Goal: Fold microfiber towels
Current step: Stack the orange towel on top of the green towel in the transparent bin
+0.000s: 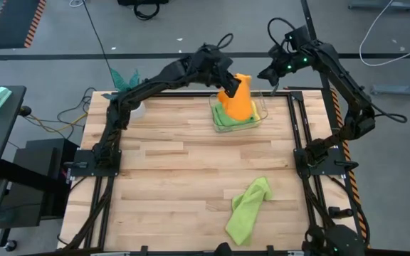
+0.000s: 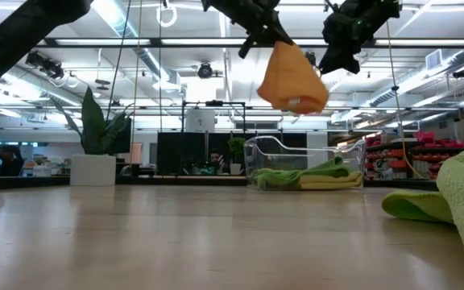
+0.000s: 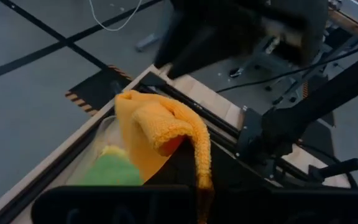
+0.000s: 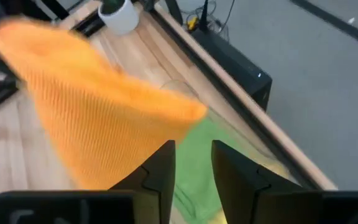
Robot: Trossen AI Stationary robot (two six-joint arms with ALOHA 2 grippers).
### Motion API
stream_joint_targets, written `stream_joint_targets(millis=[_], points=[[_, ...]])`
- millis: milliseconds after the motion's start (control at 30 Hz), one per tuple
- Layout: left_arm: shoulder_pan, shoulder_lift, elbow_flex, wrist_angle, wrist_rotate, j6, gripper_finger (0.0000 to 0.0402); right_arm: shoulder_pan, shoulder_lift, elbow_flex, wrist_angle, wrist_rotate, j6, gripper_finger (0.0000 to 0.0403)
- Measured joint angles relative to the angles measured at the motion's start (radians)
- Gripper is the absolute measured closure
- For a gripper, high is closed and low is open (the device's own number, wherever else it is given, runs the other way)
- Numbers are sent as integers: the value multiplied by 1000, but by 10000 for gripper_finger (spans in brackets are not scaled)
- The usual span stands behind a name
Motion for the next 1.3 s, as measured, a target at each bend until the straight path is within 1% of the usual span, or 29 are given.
stream_joint_targets(millis=[67, 200, 367, 433, 500, 667, 767, 867, 967, 1100, 1300], points=[[5, -4, 0, -7, 2, 6, 393, 4, 1, -21, 7, 3, -21, 304], [10, -13, 0, -36, 26, 23, 393, 4, 2, -64, 100, 5, -94, 321], [8, -13, 0, -58, 67, 39, 393, 10, 5, -72, 153, 5, -227, 322], [8, -13, 0, -69, 91, 39, 393, 13, 7, -72, 156, 4, -289, 317], [8, -13, 0, -95, 109, 36, 393, 19, 7, -72, 154, -19, -319, 310], [1, -13, 0, -187, 131, 41, 393, 51, 7, -72, 147, -76, -329, 285], [-3, -20, 0, -244, 172, 55, 393, 92, 7, -72, 125, -94, -321, 268], [-6, -38, 0, -300, 214, 80, 393, 148, 7, -72, 107, -96, -321, 252], [-12, -58, 0, -340, 231, 100, 393, 199, 7, -72, 98, -93, -333, 239], [-9, -78, 0, -384, 233, 118, 393, 255, 7, -72, 70, -81, -330, 228], [-8, -97, 0, -445, 231, 132, 393, 339, 7, -72, 27, -59, -329, 224]])
